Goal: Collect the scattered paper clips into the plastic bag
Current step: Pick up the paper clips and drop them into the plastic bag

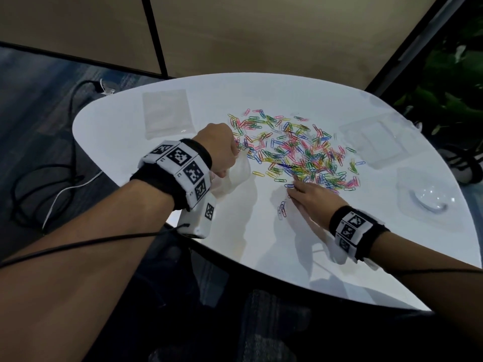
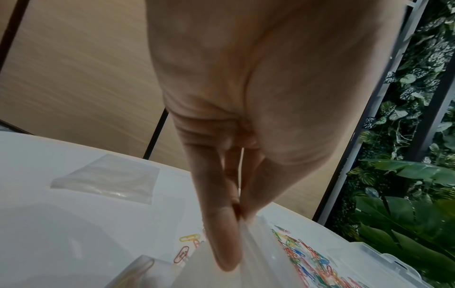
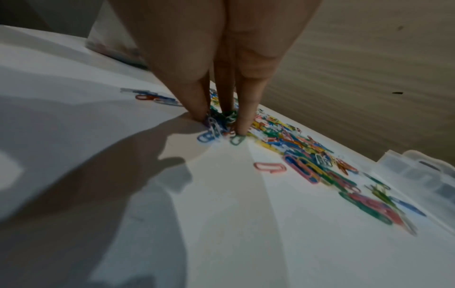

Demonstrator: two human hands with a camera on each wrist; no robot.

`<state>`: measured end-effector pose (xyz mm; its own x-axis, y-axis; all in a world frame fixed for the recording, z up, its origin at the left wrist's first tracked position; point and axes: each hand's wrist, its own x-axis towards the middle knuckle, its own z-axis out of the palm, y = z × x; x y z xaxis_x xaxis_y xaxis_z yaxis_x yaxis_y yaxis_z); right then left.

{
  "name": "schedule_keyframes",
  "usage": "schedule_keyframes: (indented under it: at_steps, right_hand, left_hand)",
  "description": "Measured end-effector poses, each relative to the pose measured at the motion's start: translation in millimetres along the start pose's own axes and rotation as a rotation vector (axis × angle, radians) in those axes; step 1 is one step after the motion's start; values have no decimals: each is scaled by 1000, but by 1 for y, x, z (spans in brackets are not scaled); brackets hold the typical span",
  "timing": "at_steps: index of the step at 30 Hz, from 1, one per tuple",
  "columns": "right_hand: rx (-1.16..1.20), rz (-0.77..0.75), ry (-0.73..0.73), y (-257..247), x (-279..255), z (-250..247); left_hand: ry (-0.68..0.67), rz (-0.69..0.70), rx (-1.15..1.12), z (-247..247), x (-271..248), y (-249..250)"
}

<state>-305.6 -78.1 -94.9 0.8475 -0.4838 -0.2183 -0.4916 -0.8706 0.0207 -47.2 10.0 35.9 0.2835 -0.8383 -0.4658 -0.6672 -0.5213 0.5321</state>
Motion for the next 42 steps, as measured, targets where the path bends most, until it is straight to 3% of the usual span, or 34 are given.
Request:
schedule_keyframes:
  at_steps: [3, 5, 11, 13, 17, 21, 24, 26, 33, 35, 39, 42]
  right_hand:
    - [33, 55, 24, 1, 12, -10]
    - [144, 196, 13, 8, 18, -17]
    - [601, 612, 155, 19, 27, -65]
    - [798, 634, 230, 13, 32, -83]
    - [1594, 548, 285, -25, 45, -111]
    - [1815, 598, 204, -59, 62, -106]
    - [1785, 644, 164, -71, 72, -100]
    - [1642, 630, 146, -76, 77, -97]
    - [1028, 446, 164, -79, 78, -98]
    - [885, 351, 102, -78, 78, -100]
    - [853, 208, -20, -76, 75, -106]
    - [950, 194, 104, -67, 62, -113]
  left_hand:
    - [-9, 2, 29, 2, 1, 1]
    - [-13, -1, 32, 2, 2, 3]
    - [-39, 0, 15, 5, 7, 5]
    - [-50, 7, 19, 6, 9, 6]
    - [-38, 19, -22, 10, 12, 8]
    - [44, 46, -68, 12, 14, 11]
    - [103, 72, -106, 12, 14, 11]
    - [109, 78, -120, 12, 14, 10]
    - [101, 119, -128, 9, 13, 4]
    - [92, 115, -125, 8, 12, 4]
    - [97, 93, -140, 5, 10, 3]
    - [138, 57, -134, 1, 10, 0]
